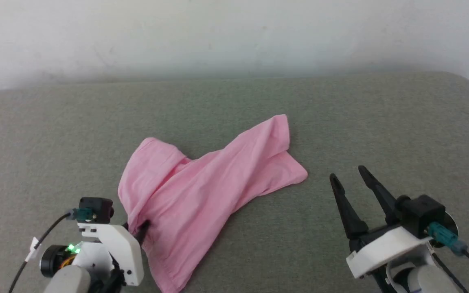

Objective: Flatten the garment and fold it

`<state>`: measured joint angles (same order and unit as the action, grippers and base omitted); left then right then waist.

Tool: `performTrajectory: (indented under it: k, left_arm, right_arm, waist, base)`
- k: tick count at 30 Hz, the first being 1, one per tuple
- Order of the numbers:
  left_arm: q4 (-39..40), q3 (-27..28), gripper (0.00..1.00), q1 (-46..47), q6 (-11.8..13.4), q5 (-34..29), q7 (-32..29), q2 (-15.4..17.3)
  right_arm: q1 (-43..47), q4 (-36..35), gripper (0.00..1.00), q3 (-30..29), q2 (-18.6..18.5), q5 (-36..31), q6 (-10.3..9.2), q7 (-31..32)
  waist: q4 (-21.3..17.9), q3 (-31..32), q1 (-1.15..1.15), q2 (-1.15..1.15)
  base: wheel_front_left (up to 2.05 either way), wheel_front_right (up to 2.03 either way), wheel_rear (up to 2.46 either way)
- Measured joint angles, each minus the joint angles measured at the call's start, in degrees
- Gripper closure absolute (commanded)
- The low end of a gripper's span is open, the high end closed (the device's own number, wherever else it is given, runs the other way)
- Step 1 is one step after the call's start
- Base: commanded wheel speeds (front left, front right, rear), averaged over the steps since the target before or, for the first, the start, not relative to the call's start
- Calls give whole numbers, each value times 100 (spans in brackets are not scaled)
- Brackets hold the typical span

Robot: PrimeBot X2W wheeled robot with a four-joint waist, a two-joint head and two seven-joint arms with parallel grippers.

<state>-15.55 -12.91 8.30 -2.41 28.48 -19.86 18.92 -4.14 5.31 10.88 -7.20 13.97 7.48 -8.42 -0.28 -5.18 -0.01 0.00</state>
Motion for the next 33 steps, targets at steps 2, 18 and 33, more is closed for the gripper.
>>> performTrajectory:
  k: [2,18,33]
  left_arm:
    - [36,48,100,15,-7,36,-77,98]
    - [-547,434,100,1651,257,-190,360,475]
    - [-2173,871,0,1981,190,155,1639,188]
  right_arm:
    - [194,-266,0,-73,51,-43,0,140]
    - [406,-960,0,-127,229,-134,0,487]
    - [476,-1012,0,-37,308,-203,0,436]
  waist:
    - [-112,17,0,0]
    - [-508,-314,1,0]
    - [-521,-304,1,0]
  base:
    - [0,0,0]
    - [0,0,0]
    - [0,0,0]
